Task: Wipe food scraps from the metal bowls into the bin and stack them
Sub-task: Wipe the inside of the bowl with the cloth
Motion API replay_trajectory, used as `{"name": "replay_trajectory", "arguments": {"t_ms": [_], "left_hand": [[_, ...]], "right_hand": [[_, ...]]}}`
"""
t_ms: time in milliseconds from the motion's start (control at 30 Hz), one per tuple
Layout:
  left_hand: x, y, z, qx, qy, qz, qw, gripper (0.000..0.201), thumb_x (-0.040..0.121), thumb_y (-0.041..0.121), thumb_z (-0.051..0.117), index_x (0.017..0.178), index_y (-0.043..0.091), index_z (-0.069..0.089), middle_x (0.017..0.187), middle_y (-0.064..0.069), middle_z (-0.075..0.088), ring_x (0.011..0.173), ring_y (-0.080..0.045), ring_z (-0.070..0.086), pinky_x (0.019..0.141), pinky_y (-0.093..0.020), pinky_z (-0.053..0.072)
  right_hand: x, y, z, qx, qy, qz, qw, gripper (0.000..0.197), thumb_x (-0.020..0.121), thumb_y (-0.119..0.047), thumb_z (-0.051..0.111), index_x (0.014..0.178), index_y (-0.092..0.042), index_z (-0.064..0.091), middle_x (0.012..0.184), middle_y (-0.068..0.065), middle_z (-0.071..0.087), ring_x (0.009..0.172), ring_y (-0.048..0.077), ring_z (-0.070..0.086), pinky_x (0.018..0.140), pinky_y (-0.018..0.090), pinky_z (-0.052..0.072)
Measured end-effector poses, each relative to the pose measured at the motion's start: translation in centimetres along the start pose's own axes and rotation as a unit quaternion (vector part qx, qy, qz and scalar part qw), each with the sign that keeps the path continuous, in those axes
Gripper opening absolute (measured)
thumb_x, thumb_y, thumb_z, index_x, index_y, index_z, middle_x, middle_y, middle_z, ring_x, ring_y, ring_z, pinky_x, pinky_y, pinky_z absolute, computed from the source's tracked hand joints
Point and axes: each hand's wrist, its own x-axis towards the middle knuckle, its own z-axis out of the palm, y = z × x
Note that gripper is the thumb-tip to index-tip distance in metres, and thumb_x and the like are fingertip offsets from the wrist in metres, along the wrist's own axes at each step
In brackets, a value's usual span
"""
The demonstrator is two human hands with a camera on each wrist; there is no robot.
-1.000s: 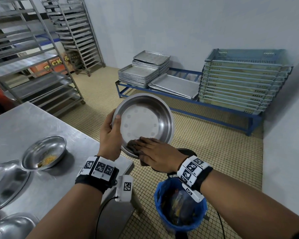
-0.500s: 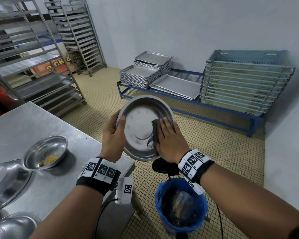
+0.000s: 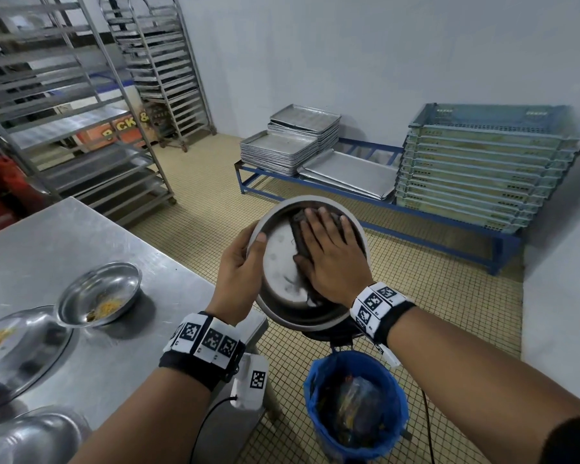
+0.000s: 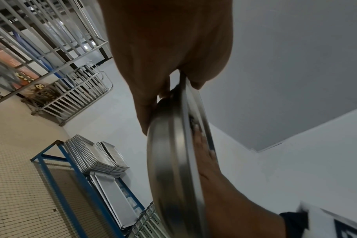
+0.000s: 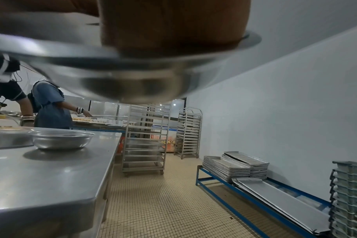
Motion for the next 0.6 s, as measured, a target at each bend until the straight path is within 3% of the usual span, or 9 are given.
{"name": "replay_trajectory", "arguments": {"t_ms": [167, 233, 267, 300, 367, 433, 467, 600], "left_hand": [[-0.2, 0.0, 0.3, -0.021, -0.013, -0.013, 1.0, 0.026, 0.111, 0.017, 0.049, 0.131, 0.021, 0.066, 0.114, -0.007, 0.077, 0.104, -0.024, 0.074, 0.079, -0.03, 0.06], [-0.4, -0.3, 0.4, -0.023, -0.028, -0.017, 0.999, 0.026, 0.111, 0.018, 0.05, 0.132, 0.021, 0.066, 0.115, -0.009, 0.077, 0.104, -0.027, 0.075, 0.081, -0.033, 0.06], [-0.5, -0.4, 0.4, -0.02, -0.033, -0.015, 0.999, 0.027, 0.111, 0.018, 0.05, 0.133, 0.02, 0.066, 0.115, -0.01, 0.076, 0.105, -0.028, 0.075, 0.082, -0.034, 0.06], [-0.6, -0.4, 0.4, -0.015, -0.036, -0.013, 0.999, 0.027, 0.111, 0.018, 0.05, 0.134, 0.019, 0.065, 0.114, -0.009, 0.077, 0.103, -0.027, 0.075, 0.081, -0.034, 0.06], [-0.7, -0.3, 0.4, -0.012, -0.036, -0.008, 0.999, 0.028, 0.111, 0.015, 0.049, 0.134, 0.015, 0.065, 0.11, -0.007, 0.078, 0.098, -0.021, 0.076, 0.076, -0.028, 0.06], [-0.8, -0.2, 0.0, -0.007, -0.033, 0.001, 0.999, 0.027, 0.11, 0.013, 0.049, 0.132, 0.015, 0.066, 0.109, -0.005, 0.078, 0.096, -0.019, 0.076, 0.076, -0.026, 0.059], [-0.7, -0.1, -0.3, -0.003, -0.03, 0.005, 1.0, 0.027, 0.11, 0.013, 0.049, 0.131, 0.016, 0.066, 0.11, -0.005, 0.078, 0.098, -0.019, 0.076, 0.078, -0.028, 0.059], [-0.4, 0.0, -1.6, 0.007, -0.028, 0.014, 0.999, 0.027, 0.11, 0.015, 0.049, 0.128, 0.022, 0.068, 0.111, -0.004, 0.078, 0.1, -0.02, 0.075, 0.08, -0.03, 0.06]], "right_hand": [[1.2, 0.4, -1.2, 0.007, 0.075, 0.086, 0.993, 0.075, 0.106, -0.052, 0.026, 0.161, -0.009, -0.003, 0.17, 0.016, -0.002, 0.157, 0.034, -0.001, 0.126, 0.056, 0.007], [2.1, 0.8, -2.1, 0.034, 0.069, 0.103, 0.992, 0.074, 0.106, -0.052, 0.024, 0.161, -0.009, 0.001, 0.169, 0.017, 0.003, 0.156, 0.037, 0.006, 0.125, 0.056, 0.011], [2.4, 1.1, -2.5, 0.057, 0.064, 0.097, 0.992, 0.072, 0.106, -0.052, 0.025, 0.162, -0.009, 0.009, 0.168, 0.018, 0.013, 0.153, 0.039, 0.017, 0.123, 0.055, 0.02], [2.6, 1.3, -2.9, 0.078, 0.068, 0.084, 0.991, 0.068, 0.106, -0.051, 0.027, 0.16, -0.01, 0.02, 0.162, 0.018, 0.027, 0.145, 0.038, 0.033, 0.117, 0.054, 0.034], [2.8, 1.8, -3.3, 0.104, 0.107, 0.052, 0.987, 0.052, 0.106, -0.046, 0.037, 0.145, -0.013, 0.043, 0.137, 0.014, 0.053, 0.116, 0.032, 0.056, 0.088, 0.046, 0.055], [2.8, 2.6, -3.3, 0.125, 0.125, 0.041, 0.983, 0.04, 0.105, -0.044, 0.043, 0.133, -0.017, 0.052, 0.117, 0.008, 0.061, 0.092, 0.026, 0.062, 0.061, 0.035, 0.051], [2.6, 3.2, -3.2, 0.14, 0.119, 0.043, 0.982, 0.038, 0.106, -0.045, 0.042, 0.13, -0.017, 0.052, 0.111, 0.006, 0.063, 0.083, 0.024, 0.063, 0.055, 0.03, 0.046], [1.6, 5.1, -2.5, 0.21, 0.084, 0.046, 0.973, 0.041, 0.106, -0.05, 0.033, 0.116, -0.014, 0.05, 0.082, -0.005, 0.056, 0.059, 0.018, 0.058, 0.048, 0.03, 0.045]]}}
